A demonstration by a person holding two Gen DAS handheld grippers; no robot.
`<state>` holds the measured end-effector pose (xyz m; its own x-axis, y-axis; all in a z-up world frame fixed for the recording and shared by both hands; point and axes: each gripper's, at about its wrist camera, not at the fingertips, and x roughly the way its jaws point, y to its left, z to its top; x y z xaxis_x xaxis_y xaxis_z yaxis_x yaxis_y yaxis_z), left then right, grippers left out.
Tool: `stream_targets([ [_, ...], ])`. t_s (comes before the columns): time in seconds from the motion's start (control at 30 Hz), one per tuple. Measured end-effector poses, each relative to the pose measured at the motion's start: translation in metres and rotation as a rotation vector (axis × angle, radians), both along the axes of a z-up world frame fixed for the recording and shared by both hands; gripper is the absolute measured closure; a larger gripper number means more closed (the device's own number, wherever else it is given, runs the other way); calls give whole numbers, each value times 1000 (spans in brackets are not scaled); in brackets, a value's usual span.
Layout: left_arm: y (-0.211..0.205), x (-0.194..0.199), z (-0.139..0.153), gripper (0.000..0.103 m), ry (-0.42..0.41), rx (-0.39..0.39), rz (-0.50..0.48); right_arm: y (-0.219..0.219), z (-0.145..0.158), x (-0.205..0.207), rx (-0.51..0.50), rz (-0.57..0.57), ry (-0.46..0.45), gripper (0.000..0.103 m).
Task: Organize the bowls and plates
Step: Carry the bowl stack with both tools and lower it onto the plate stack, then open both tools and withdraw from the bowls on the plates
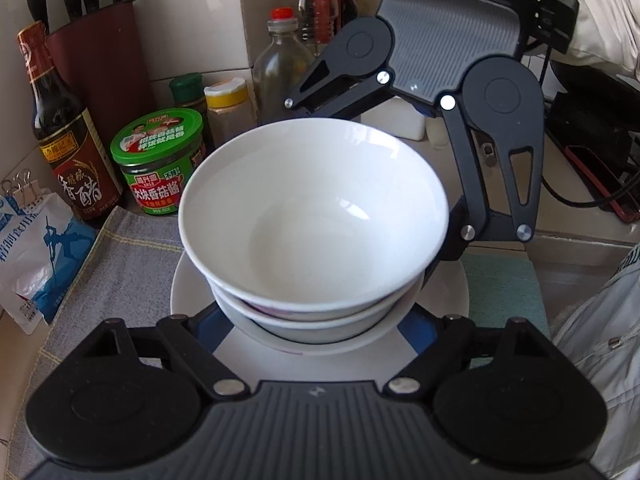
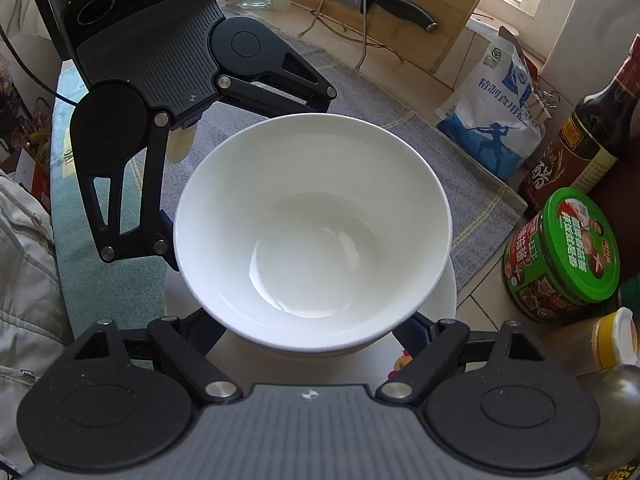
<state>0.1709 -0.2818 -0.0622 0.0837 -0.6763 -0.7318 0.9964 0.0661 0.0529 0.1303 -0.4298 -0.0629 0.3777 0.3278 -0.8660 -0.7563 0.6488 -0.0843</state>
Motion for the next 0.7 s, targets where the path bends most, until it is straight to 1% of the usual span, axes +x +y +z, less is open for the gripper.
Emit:
stream_targets([
  [0.2, 1, 2, -1, 16, 7, -10, 4, 0, 1, -1, 0, -7, -2, 12],
  [0.37, 1, -5, -1, 15, -16, -17, 34, 1, 0, -2, -8, -15, -4, 9],
  [0.43, 6, -8, 1, 12, -18, -40, 59, 1, 2, -3, -2, -26, 2, 5],
  [0.5, 13, -9, 4, 9, -2, -66, 88, 1, 4, -5, -3, -39, -1, 3],
  [0.53, 17, -10, 6, 7, -1, -80, 104, 2, 4, -7, -18, -52, -7, 0],
  [0.57, 23, -11, 8, 5, 2, -90, 118, 3, 4, -10, -41, -73, -19, 0],
  [0.63, 35, -16, 12, 5, 2, -115, 141, 7, 3, -18, -69, -117, -32, 0],
  [0.7, 52, -25, 19, 3, -24, -162, 160, 13, 7, -30, -83, -172, -52, 0],
])
